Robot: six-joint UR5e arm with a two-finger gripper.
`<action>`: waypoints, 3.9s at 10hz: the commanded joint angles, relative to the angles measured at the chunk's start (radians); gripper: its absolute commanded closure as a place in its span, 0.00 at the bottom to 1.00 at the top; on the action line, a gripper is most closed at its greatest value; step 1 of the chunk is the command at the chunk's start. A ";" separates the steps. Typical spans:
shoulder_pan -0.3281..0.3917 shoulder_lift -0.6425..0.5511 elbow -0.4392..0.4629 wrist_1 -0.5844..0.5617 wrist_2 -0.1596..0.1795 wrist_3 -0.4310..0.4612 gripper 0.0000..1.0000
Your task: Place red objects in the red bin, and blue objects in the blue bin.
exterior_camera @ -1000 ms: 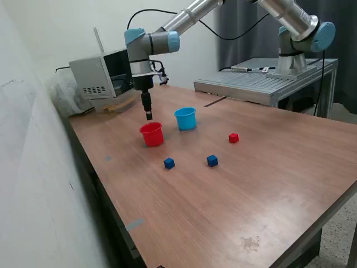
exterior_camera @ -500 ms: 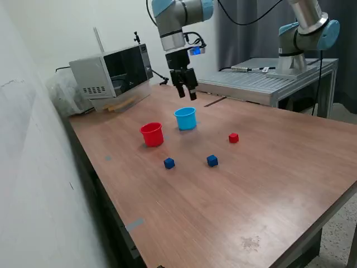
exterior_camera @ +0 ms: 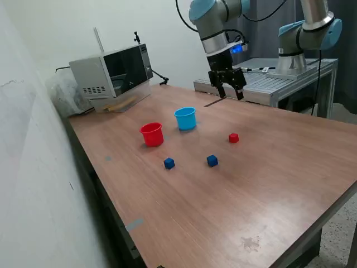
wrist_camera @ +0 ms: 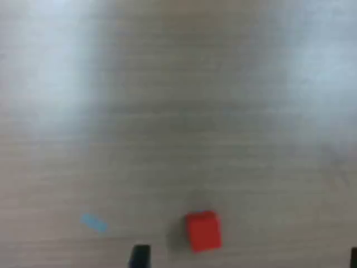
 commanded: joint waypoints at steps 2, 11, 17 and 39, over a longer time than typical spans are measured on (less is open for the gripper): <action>0.055 0.023 0.078 -0.165 0.000 0.015 0.00; 0.039 0.195 0.070 -0.337 -0.007 0.008 0.00; 0.003 0.209 0.072 -0.332 -0.038 0.006 1.00; -0.266 0.333 -0.445 -0.190 -0.067 0.011 1.00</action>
